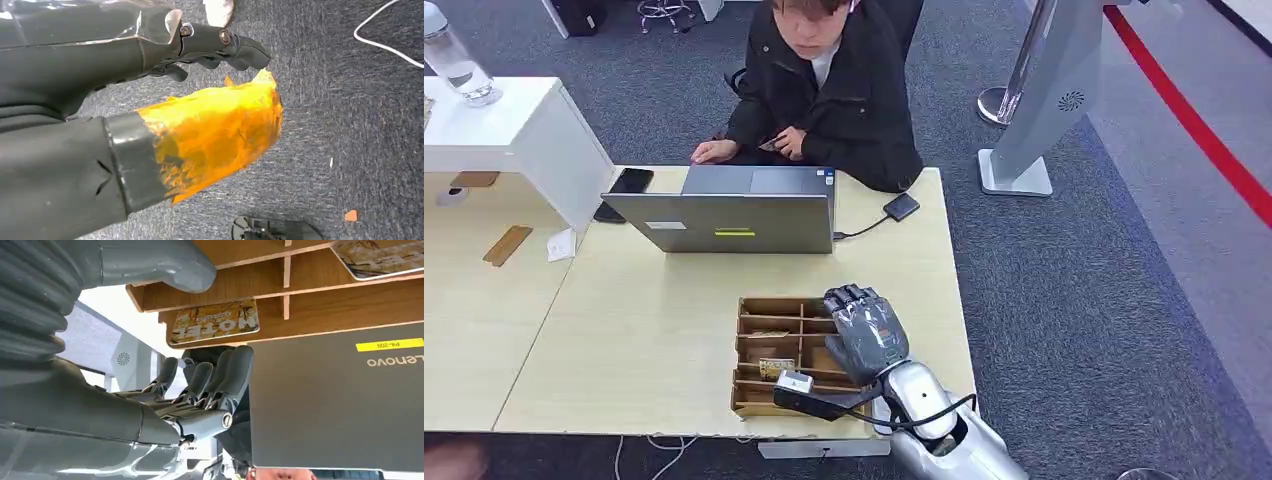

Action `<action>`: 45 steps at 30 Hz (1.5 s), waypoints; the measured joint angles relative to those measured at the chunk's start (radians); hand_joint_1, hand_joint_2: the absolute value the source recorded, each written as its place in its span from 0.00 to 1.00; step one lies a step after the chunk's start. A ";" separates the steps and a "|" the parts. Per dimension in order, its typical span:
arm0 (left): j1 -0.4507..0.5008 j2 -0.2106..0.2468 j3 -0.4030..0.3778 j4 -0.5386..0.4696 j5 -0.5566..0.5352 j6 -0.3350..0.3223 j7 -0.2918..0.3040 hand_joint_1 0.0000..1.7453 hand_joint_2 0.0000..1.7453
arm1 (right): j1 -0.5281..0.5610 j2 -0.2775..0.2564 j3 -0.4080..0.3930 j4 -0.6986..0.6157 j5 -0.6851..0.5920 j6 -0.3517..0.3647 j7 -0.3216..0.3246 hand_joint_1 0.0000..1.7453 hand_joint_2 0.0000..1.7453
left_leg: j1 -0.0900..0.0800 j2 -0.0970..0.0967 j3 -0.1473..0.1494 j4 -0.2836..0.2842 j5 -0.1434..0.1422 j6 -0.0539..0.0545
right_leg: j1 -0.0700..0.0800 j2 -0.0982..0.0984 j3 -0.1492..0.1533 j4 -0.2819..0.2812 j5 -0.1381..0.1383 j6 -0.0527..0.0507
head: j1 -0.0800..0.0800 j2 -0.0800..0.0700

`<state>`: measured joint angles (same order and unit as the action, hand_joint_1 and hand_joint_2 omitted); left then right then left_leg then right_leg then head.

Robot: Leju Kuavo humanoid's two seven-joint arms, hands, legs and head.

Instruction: Pass the card to the sensor for recognition and then transmit it.

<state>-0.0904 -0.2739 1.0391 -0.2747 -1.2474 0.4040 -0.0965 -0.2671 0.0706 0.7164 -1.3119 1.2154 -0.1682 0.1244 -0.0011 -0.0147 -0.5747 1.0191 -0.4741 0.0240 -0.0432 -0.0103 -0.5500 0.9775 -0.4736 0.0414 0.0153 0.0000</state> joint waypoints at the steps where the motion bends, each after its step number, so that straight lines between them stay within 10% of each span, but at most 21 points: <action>1: 0.000 0.000 0.000 0.000 0.000 0.000 0.000 0.00 0.00 | 0.000 0.000 0.000 0.000 0.000 0.000 0.000 0.45 1.00 | 0.000 0.000 0.000 0.000 0.000 0.000 | 0.000 0.000 0.000 0.000 0.000 0.000 | 0.000 0.000; 28: 0.000 0.000 -0.009 0.000 -0.009 -0.003 0.002 0.00 0.00 | -0.028 0.008 -0.002 0.039 -0.001 0.003 0.000 0.96 1.00 | 0.000 0.000 0.000 0.000 0.000 0.000 | 0.000 0.000 0.000 0.000 0.000 0.000 | 0.000 0.000; 45: 0.001 0.000 -0.016 0.000 0.000 -0.001 0.003 0.00 0.00 | -0.023 0.018 -0.005 0.036 0.000 -0.061 -0.021 1.00 1.00 | 0.000 0.000 0.000 0.000 0.000 0.000 | 0.000 0.000 0.000 0.000 0.000 0.000 | 0.000 0.000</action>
<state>-0.0894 -0.2739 1.0227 -0.2747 -1.2474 0.4028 -0.0938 -0.2901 0.0881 0.7111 -1.2756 1.2154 -0.2293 0.1038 -0.0010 -0.0144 -0.5746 1.0191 -0.4741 0.0239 -0.0431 -0.0100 -0.5501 0.9776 -0.4736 0.0414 0.0149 0.0000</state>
